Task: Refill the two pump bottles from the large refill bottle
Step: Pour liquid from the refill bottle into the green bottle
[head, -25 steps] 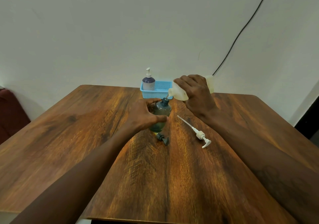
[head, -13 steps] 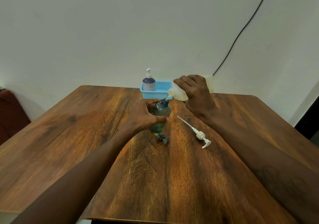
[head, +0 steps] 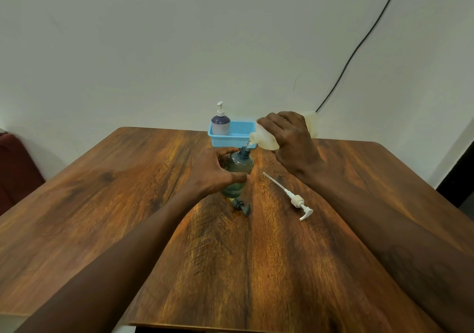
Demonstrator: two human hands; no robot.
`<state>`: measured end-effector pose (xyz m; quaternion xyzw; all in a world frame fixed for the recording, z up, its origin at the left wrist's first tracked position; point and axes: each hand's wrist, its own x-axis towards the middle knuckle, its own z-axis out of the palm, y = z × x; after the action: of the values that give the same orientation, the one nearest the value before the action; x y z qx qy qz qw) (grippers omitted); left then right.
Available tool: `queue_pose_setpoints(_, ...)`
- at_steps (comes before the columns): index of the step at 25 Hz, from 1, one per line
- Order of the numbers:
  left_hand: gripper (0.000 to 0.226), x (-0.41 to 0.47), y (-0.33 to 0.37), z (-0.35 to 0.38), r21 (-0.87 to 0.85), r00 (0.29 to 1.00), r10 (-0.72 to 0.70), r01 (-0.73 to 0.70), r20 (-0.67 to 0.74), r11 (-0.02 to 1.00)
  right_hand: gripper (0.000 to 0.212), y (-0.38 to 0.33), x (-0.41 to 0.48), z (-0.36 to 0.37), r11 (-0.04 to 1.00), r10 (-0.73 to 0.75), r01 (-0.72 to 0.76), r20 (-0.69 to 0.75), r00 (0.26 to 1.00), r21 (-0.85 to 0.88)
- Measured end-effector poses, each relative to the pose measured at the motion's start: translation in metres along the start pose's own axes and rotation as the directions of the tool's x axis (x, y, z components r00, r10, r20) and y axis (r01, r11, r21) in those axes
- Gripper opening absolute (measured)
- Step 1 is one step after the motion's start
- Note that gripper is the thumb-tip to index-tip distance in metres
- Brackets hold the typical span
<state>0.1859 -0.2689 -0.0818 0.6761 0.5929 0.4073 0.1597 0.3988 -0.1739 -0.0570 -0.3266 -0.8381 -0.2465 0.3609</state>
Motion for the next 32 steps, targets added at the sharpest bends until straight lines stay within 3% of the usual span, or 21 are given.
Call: queue_pose_setpoints(32,0.081,0.0028,-0.0078,0.0063,0.015,1.0,-0.001,0.001,0.002,1.0,0.067,0.0008,-0.0007,-0.0038,0.999,-0.027,0.027,0.006,1.0,-0.023)
